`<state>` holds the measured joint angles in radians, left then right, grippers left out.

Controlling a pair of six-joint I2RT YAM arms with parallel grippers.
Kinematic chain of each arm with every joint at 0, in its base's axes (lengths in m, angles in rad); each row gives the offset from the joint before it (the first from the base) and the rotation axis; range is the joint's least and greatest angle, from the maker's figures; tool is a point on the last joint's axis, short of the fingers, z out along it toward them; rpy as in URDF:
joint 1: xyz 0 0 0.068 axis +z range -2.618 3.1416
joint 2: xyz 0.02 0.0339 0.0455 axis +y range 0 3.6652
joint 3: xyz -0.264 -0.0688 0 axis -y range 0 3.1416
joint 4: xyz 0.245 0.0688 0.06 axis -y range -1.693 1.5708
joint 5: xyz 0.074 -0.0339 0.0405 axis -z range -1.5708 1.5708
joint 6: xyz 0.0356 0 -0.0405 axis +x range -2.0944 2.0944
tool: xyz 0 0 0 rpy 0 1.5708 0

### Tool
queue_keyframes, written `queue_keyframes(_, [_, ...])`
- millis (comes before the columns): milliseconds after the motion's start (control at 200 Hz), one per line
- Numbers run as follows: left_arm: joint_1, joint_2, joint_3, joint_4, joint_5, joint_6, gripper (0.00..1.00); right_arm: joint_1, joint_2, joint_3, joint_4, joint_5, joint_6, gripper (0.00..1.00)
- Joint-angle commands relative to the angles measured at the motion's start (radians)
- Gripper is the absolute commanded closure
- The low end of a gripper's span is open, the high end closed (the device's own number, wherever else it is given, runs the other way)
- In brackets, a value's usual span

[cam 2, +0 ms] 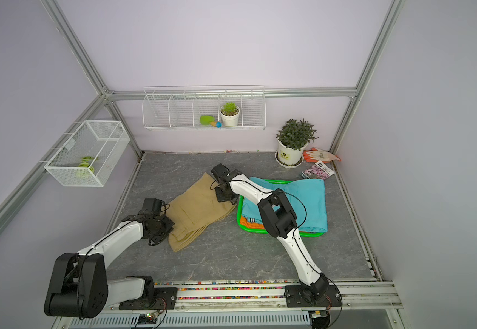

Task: Put the folded long pants in the basket
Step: Pick up the long pant at the center of the board.

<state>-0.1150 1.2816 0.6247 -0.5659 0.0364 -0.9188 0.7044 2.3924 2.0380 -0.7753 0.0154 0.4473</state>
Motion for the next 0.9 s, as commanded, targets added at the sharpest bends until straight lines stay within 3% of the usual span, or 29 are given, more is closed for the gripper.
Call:
queue_keyframes(0, [0.022,-0.048,0.068,-0.147,-0.069,0.027,1.00,0.024,-0.074,-0.009,0.014,-0.046,-0.024,1.00])
queue_keyframes(200, [0.108,-0.186,0.186,-0.327,-0.056,0.091,1.00,0.061,-0.143,0.017,0.005,-0.073,-0.050,1.00])
queue_keyframes(425, [0.112,-0.274,0.362,-0.470,-0.018,0.142,1.00,0.070,-0.270,0.027,-0.070,-0.026,-0.064,1.00])
queue_keyframes(530, [0.111,-0.301,0.419,-0.487,0.086,0.180,1.00,0.065,-0.371,-0.030,-0.092,0.002,-0.074,1.00])
queue_keyframes(650, [0.110,-0.339,0.415,-0.388,0.312,0.200,1.00,0.040,-0.517,-0.120,-0.121,0.050,-0.079,1.00])
queue_keyframes(730, [0.066,-0.340,0.425,-0.317,0.398,0.182,1.00,0.008,-0.620,-0.203,-0.125,0.084,-0.070,1.00])
queue_keyframes(895, [-0.142,-0.211,0.527,-0.223,0.389,0.154,1.00,-0.120,-0.856,-0.376,-0.133,0.120,-0.074,1.00])
